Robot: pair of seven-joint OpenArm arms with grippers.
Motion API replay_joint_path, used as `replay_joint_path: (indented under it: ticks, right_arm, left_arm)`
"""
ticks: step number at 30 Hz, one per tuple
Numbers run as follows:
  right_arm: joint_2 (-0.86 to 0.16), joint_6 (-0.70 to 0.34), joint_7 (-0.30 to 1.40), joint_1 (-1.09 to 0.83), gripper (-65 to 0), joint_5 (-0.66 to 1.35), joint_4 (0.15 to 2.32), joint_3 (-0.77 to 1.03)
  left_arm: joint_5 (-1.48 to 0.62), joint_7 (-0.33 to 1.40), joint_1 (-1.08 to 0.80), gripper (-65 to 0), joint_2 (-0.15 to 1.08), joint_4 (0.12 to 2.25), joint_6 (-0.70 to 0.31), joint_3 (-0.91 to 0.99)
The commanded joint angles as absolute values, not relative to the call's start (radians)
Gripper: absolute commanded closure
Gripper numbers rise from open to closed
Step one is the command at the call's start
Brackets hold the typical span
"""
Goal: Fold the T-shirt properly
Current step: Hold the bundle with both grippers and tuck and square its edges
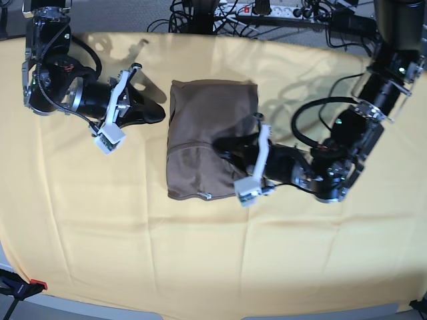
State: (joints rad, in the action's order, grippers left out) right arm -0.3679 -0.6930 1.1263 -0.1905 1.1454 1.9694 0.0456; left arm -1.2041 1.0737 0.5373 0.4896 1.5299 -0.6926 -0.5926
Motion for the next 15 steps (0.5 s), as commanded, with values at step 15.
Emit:
replay_joint_path:
  ticks: [15]
  right_arm:
    - [-0.292,-0.698,0.965,-0.185,0.0,0.62,1.932,-0.156]
  left_arm:
    - [-0.559,0.669,0.437,0.0,0.352,1.405,-0.698,-0.581]
